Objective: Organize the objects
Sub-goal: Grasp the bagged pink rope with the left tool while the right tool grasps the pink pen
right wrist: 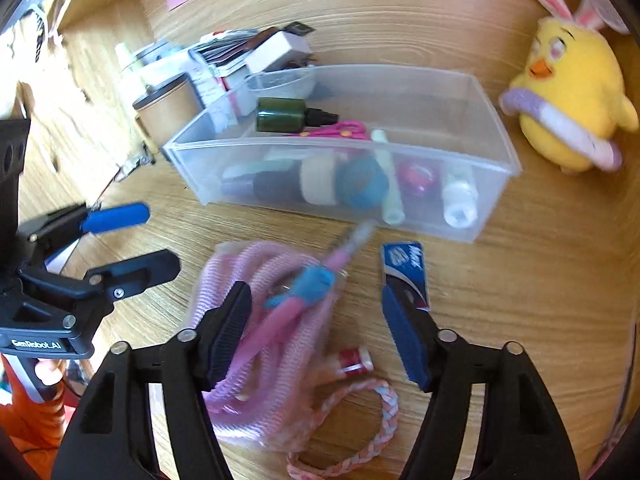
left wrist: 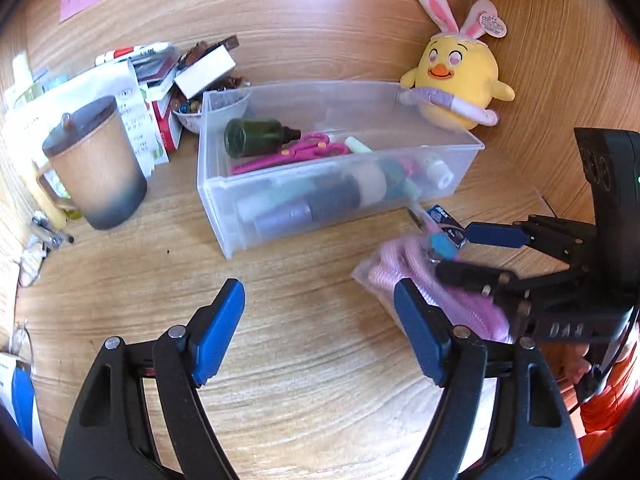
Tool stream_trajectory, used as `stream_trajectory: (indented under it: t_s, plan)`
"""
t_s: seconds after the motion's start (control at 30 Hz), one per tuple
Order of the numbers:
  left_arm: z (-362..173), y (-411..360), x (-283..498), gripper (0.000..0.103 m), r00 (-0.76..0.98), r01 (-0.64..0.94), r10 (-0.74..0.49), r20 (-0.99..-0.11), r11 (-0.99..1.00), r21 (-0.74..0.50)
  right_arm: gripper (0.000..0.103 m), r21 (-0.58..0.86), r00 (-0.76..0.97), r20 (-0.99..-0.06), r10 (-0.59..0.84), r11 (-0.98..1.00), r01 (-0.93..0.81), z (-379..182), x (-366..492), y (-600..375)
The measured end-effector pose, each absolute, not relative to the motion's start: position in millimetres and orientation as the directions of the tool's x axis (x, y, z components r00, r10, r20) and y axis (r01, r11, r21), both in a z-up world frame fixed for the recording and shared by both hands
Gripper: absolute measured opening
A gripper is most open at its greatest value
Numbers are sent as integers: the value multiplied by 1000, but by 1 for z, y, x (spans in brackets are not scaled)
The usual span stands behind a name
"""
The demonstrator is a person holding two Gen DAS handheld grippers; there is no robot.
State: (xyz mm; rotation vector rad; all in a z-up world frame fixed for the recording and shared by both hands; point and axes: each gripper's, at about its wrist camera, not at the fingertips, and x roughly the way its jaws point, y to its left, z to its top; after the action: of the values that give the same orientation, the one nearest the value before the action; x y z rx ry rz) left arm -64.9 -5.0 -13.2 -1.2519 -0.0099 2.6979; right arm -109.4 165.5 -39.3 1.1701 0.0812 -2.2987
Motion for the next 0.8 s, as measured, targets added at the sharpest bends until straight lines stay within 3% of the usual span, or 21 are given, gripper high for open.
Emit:
stream_trajectory:
  t_s: [0.07,0.23,0.57,0.63,0.8]
  plan:
    - [-14,-4,-64,80,-629,-154,170,-758,-984,-93,44,187,-469,-766,-440,-850,492,-40,-109,172]
    - [-19,9,-69,86,-600,-191,225,-768,-972,-135,29,142,-496,-775,-392,-873,467,-41,-111,188]
    - [-38,46,-87,92,-470,-249,326,-820,-940,-232,29,84,-513,-781,-357,-873,480,-43,-121,192]
    - [-40,51,-91,97,-470,-241,328,-819,-941,-238,29,73,-520,-778,-353,-873,482,-42,-121,193]
    - [-42,49,-96,98,-491,-225,316,-812,-946,-232,29,82,-508,-782,-361,-868,490,-44,-119,196]
